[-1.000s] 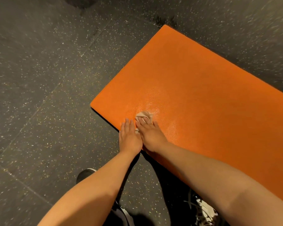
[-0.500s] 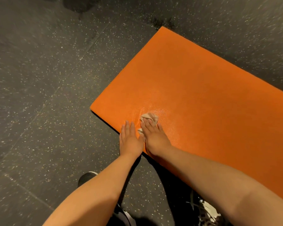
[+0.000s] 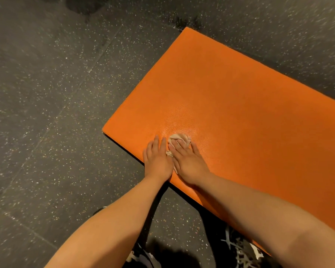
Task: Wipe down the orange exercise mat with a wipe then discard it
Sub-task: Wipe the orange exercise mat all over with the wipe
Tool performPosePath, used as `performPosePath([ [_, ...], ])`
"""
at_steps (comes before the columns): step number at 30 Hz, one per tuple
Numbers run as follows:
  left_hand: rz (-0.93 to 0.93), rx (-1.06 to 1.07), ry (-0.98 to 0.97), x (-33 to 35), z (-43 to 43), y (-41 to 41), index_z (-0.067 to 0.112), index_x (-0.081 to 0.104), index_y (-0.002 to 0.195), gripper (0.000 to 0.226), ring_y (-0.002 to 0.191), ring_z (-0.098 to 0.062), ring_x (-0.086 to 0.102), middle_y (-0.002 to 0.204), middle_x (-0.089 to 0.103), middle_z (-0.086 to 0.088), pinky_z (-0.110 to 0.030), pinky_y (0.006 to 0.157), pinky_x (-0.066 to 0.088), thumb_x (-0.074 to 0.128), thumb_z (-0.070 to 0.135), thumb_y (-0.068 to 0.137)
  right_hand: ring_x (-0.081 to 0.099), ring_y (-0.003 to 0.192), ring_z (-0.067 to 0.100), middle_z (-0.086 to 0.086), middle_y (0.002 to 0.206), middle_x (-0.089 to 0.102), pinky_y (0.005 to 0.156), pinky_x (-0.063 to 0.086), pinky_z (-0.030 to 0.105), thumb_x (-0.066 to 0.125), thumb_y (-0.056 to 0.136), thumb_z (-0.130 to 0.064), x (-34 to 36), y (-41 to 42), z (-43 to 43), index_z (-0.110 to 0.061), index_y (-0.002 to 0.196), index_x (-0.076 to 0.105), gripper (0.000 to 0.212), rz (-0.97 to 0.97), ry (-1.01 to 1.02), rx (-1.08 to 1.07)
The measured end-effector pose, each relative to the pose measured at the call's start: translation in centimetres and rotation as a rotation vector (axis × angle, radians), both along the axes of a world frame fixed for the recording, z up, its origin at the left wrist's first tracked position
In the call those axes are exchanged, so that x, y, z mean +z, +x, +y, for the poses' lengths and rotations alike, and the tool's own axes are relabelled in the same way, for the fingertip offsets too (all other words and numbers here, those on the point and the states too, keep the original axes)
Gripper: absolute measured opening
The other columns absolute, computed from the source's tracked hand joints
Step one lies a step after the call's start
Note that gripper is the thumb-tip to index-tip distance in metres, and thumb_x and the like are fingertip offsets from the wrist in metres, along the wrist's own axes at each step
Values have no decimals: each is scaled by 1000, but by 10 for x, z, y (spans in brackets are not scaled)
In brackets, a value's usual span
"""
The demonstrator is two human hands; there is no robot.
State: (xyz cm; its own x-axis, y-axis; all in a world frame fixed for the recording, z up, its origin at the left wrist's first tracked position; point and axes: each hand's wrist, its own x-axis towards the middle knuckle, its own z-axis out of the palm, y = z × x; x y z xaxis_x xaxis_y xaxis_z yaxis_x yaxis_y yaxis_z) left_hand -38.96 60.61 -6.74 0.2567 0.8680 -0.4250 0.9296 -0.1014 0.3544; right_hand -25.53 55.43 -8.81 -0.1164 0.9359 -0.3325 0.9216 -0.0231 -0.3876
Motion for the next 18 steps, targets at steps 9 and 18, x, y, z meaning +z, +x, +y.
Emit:
performPosePath([
  [9, 3, 94, -70, -9, -3, 18, 32, -3, 160, 67, 152, -19, -19, 167, -18, 5, -47, 122, -12, 32, 35, 103, -19, 154, 22, 4, 168, -16, 125, -8, 48, 22, 109, -32, -1, -3, -4, -18, 161, -9, 62, 3, -1, -289],
  [18, 20, 28, -88, -5, -3, 9, 33, -5, 160, 68, 152, -19, -20, 166, -22, 5, -45, 123, -13, 33, 42, 105, -14, 155, 22, 5, 168, -21, 122, -11, 47, 20, 110, -35, 0, 30, 1, -20, 161, -11, 61, -59, 31, -403],
])
